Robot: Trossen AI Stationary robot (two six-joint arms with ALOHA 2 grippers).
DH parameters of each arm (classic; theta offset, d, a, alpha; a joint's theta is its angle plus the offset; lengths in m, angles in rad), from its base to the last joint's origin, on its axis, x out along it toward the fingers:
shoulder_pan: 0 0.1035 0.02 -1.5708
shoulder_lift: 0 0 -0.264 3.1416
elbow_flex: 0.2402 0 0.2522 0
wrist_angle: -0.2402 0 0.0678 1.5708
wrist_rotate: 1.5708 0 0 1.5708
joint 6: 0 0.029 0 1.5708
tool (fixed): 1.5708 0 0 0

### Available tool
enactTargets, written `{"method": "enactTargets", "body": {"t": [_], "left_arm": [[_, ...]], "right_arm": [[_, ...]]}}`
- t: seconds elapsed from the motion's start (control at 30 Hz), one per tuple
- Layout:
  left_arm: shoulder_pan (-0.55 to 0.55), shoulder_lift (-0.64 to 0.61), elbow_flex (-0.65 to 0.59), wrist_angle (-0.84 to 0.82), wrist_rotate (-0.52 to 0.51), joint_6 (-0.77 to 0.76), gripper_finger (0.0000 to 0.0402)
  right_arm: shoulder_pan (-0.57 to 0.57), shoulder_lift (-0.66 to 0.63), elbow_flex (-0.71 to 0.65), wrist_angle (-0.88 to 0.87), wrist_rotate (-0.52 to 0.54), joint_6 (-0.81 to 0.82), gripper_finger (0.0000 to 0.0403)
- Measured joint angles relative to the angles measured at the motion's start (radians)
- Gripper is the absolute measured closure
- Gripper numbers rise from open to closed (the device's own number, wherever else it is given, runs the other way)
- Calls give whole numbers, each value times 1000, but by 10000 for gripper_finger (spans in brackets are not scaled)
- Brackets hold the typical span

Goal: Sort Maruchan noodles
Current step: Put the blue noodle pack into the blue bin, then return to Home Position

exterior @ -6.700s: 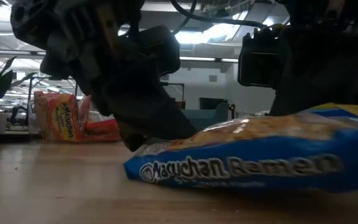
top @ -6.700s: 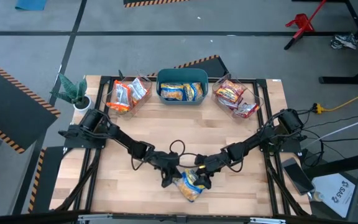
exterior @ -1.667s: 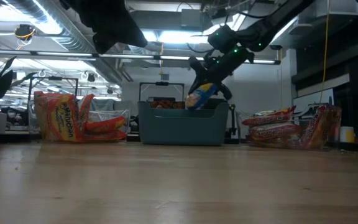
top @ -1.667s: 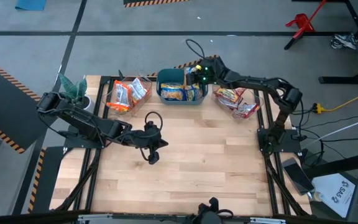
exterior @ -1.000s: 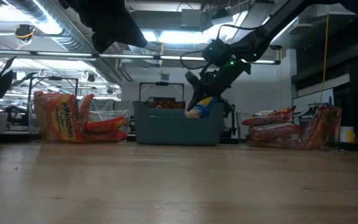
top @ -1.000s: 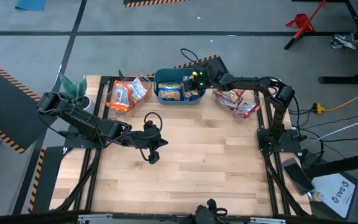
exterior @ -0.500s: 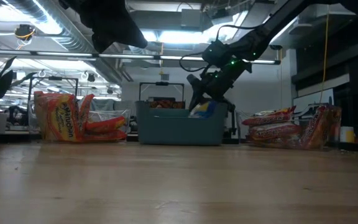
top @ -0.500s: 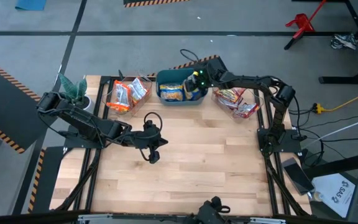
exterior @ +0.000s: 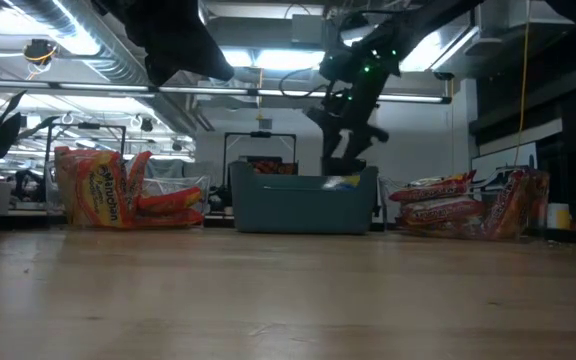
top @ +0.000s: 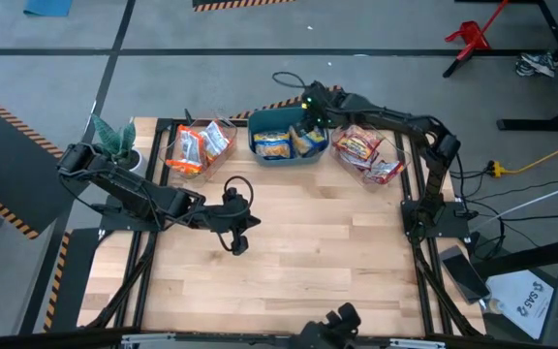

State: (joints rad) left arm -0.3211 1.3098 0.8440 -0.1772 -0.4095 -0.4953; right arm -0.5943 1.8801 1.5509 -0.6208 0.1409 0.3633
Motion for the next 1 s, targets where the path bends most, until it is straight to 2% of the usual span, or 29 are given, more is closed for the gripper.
{"method": "enactTargets", "body": {"t": [0.1,0.17,0.33,0.5,0.6,0.73,0.87,1.0], "left_arm": [[0,0,0,0,0,0,401],[0,0,0,0,0,0,401],[0,0,0,1,-1,0,401],[-5,-2,0,3,-1,0,401],[-8,-37,11,-1,1,18,401],[-4,-158,53,-1,3,127,401],[-15,-308,81,-7,-3,304,401],[-31,-438,82,-17,3,433,401]], "right_arm": [[29,0,10,-81,148,-59,211],[42,0,10,-119,187,-81,229],[61,21,10,-124,206,-85,262],[75,38,8,-147,193,-84,275],[87,3,8,-113,105,-89,276],[92,-117,24,-84,-66,-131,276],[89,-268,25,-112,-258,-263,276],[92,-421,25,-236,-478,-451,276]]}}
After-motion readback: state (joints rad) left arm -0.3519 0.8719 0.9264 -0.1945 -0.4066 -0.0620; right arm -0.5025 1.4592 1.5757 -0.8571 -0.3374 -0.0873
